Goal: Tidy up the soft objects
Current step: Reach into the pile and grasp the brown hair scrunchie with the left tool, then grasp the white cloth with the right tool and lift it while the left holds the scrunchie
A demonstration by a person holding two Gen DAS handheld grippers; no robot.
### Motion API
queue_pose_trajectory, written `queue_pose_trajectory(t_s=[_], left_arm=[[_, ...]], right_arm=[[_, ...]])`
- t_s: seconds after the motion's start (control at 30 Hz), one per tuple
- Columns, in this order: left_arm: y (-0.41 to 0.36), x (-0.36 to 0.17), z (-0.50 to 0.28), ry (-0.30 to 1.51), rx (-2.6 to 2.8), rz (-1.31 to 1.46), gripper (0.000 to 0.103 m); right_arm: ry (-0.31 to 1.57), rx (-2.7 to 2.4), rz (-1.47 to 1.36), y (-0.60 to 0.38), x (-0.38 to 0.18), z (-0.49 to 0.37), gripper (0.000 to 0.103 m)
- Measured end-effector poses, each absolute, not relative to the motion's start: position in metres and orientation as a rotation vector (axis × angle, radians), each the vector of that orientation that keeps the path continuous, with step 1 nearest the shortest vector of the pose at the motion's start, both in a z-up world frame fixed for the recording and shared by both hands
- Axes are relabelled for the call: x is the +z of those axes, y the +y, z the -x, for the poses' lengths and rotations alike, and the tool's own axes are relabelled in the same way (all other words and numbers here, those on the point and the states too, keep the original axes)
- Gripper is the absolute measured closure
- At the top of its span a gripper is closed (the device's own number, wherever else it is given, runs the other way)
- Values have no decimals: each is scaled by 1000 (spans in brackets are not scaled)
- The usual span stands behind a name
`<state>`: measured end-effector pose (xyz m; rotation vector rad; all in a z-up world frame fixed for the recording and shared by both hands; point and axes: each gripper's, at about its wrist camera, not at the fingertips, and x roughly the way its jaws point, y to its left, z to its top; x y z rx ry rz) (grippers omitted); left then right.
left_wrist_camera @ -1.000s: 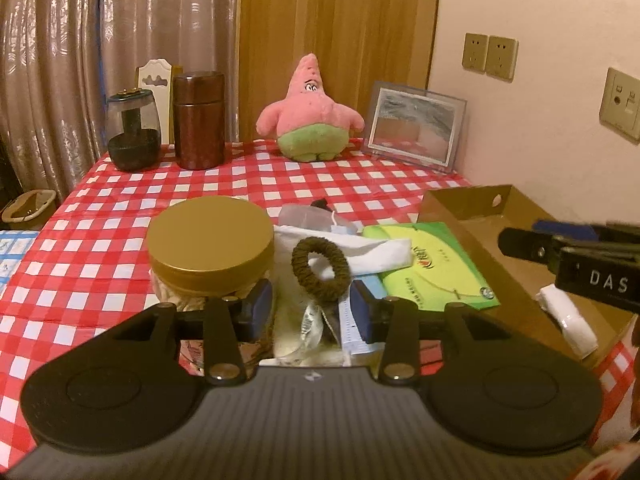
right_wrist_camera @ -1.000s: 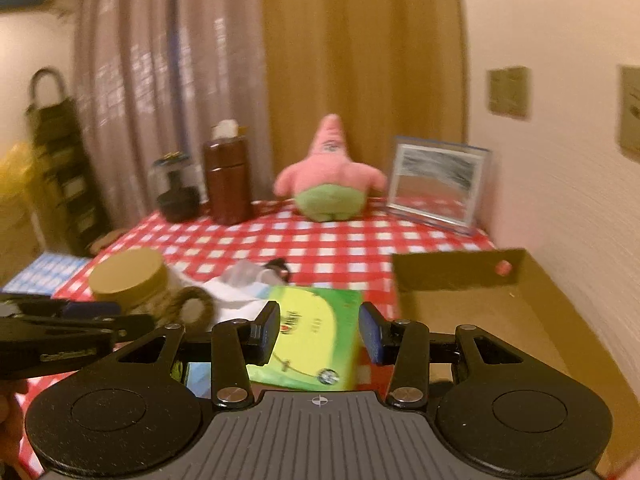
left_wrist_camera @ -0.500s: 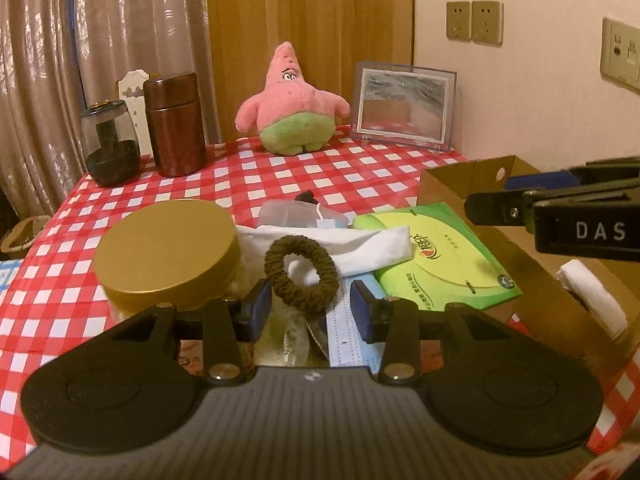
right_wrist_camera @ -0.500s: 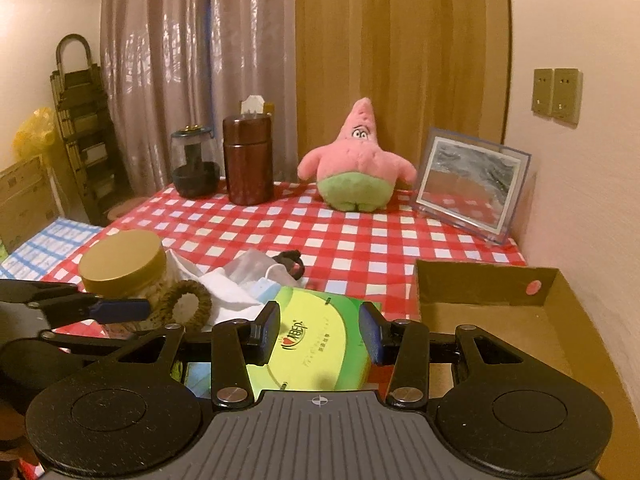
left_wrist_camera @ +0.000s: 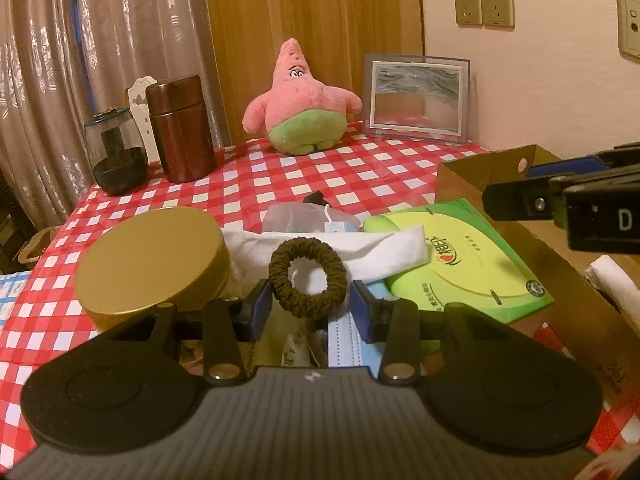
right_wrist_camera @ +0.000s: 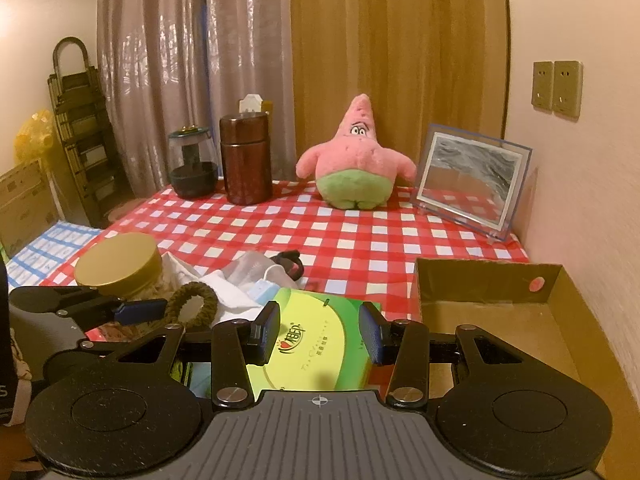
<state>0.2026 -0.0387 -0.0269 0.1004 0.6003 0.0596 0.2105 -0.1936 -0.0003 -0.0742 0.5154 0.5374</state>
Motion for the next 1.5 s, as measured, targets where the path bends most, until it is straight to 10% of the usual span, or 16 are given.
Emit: queue_pose_trajectory(t_s=[0.27, 0.87, 1.03, 1.5], left_arm=[[-33, -21, -198, 595, 33, -81, 86], [26, 40, -161, 501, 32, -46, 87], [42, 40, -167, 501, 33, -28, 87], [54, 33, -171, 496, 19, 27, 87]], right_arm=[[516, 534, 67, -194, 0, -212, 59], [523, 735, 189, -144, -5, -216, 59], [521, 777, 239, -126, -14, -227, 38], [574, 796, 461, -86, -49, -254, 45]])
